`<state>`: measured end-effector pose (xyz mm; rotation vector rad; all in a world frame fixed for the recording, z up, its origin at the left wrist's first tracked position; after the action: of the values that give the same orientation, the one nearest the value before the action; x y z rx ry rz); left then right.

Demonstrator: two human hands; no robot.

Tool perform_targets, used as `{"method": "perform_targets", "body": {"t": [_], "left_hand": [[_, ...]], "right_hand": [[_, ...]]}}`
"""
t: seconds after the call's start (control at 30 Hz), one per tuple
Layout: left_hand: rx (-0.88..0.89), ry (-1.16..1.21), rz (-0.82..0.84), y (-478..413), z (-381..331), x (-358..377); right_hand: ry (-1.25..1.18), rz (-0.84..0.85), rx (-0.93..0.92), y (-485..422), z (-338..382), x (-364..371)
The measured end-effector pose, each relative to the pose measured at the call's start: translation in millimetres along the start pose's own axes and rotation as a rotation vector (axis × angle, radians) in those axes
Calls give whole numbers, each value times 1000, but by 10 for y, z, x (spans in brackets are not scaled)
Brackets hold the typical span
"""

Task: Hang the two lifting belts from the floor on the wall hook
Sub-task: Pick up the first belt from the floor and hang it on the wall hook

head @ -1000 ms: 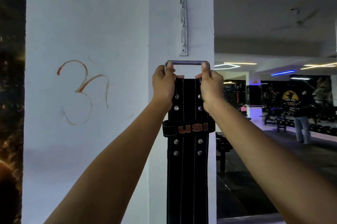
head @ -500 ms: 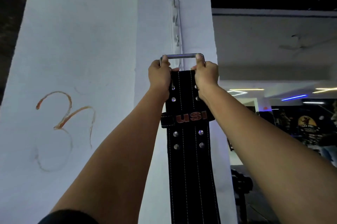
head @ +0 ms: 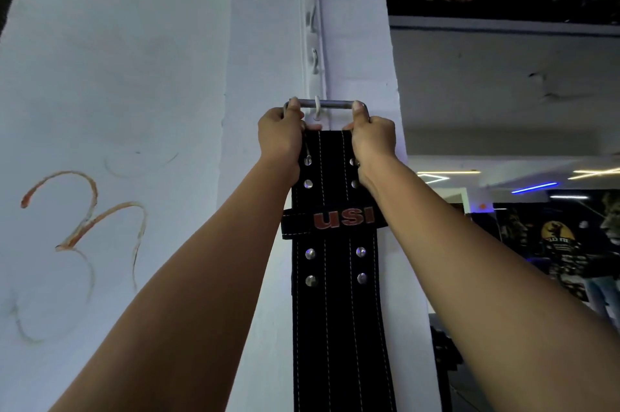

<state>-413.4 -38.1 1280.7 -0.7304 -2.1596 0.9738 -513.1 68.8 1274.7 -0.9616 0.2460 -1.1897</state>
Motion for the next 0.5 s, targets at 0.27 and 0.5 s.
{"method": "perform_targets", "body": {"t": [0.27,0.5], "left_hand": [[-41,3,-2,77,-6,-40],[-118,-120,57,161,-59,-169]], "right_hand": [[-34,26,32,121,-1,-34],[56,133,94,236,-91,-149]]}}
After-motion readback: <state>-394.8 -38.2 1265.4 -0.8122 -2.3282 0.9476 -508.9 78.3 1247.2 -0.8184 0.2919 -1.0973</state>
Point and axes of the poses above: each hand's wrist, its own y-axis away from the middle knuckle, its own x-axis out of the palm, z = x × y, the point moved 6 cm from there along -y, towards the middle knuckle, and after that the axes turned 3 degrees about -y, right-handed, at the moved point
